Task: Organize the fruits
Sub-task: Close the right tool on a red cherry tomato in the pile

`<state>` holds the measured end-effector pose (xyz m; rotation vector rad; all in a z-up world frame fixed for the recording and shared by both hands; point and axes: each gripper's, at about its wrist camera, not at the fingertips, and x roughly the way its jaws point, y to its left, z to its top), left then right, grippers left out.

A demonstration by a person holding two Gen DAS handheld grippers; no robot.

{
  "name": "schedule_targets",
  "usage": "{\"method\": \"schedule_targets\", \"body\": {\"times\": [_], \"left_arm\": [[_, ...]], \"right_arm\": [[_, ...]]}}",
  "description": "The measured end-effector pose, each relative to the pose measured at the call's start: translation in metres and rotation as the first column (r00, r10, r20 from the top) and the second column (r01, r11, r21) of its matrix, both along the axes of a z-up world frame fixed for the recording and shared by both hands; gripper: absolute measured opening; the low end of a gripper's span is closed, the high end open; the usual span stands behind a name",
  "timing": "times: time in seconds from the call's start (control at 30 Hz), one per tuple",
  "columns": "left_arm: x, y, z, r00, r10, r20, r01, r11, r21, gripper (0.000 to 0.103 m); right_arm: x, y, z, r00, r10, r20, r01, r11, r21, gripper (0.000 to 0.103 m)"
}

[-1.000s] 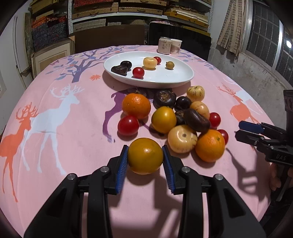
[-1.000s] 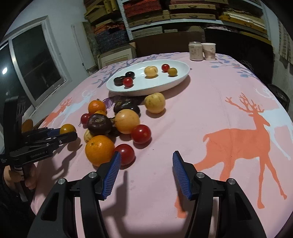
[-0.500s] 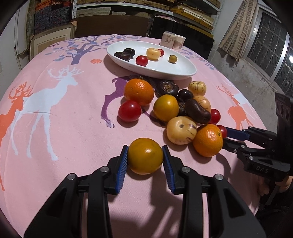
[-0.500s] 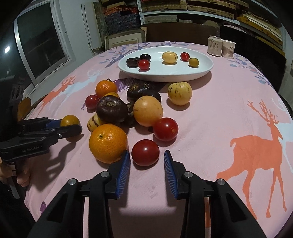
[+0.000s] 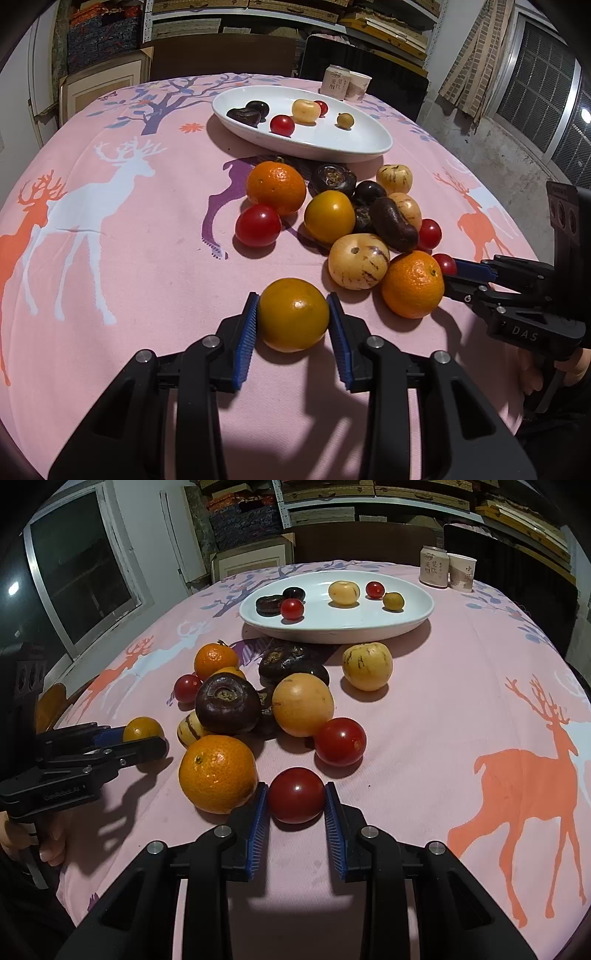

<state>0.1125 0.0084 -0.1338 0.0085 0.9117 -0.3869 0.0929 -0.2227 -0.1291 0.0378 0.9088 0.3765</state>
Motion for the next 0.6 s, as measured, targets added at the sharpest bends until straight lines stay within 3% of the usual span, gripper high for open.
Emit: {"method": "schedule_targets", "body": {"times": [0.6], "left_arm": [[0.0012, 0.0022, -0.0007, 1.000, 0.009, 0.000, -0.009, 1.000, -0.008, 0.036]], "right_arm": [[-0.0058, -0.0086, 0.0036, 0.999, -0.037, 0.027, 0.037, 0.999, 0.027, 0.031]]}}
